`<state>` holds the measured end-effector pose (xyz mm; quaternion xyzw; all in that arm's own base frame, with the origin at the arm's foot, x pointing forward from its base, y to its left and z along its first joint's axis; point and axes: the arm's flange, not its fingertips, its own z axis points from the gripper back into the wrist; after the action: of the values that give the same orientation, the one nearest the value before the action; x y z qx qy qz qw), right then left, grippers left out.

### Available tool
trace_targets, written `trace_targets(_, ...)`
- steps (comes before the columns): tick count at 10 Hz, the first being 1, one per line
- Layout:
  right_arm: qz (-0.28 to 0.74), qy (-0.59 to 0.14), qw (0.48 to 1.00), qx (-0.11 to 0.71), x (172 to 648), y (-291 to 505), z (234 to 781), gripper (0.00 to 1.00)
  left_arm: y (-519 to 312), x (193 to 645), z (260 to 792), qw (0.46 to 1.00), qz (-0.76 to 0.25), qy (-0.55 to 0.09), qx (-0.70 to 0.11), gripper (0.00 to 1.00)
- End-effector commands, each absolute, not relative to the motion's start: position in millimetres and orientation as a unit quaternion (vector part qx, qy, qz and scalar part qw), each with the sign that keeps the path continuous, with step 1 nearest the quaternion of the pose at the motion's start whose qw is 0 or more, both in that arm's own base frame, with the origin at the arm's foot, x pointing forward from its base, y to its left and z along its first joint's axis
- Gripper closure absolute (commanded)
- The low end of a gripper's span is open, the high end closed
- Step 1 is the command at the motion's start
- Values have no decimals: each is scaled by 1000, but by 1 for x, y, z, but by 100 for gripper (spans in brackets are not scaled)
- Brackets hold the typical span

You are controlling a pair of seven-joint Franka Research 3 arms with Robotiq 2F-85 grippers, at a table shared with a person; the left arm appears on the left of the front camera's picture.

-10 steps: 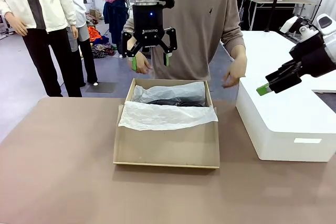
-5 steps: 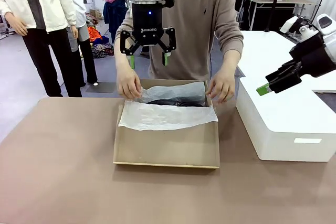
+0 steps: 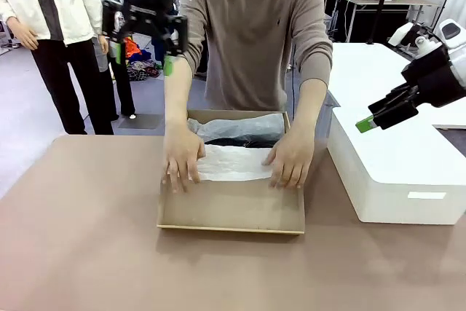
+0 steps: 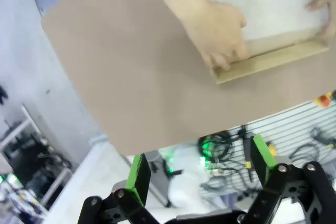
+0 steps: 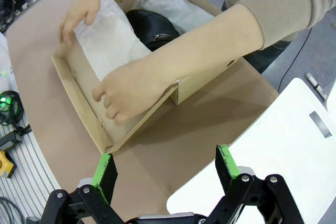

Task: Pack the shoes into the box.
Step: Close the Shoes Box.

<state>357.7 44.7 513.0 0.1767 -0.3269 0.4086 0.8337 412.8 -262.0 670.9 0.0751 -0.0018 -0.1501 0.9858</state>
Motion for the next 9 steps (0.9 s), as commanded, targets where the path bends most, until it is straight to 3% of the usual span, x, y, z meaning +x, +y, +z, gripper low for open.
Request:
trace_targets(1, 417, -336, 824, 185, 361, 42, 512, 0, -210, 399, 657, 969, -239, -18, 58, 0)
trace_targets(6, 417, -336, 824, 185, 361, 42, 512, 0, -128, 408, 652, 906, -420, -50, -2, 0)
trace_targets(7, 417, -336, 824, 185, 361, 42, 512, 0, -143, 407, 666, 939, -341, -38, 20, 0)
trace_targets(9, 417, -336, 824, 185, 361, 42, 512, 0, -143, 407, 666, 939, -341, -38, 20, 0)
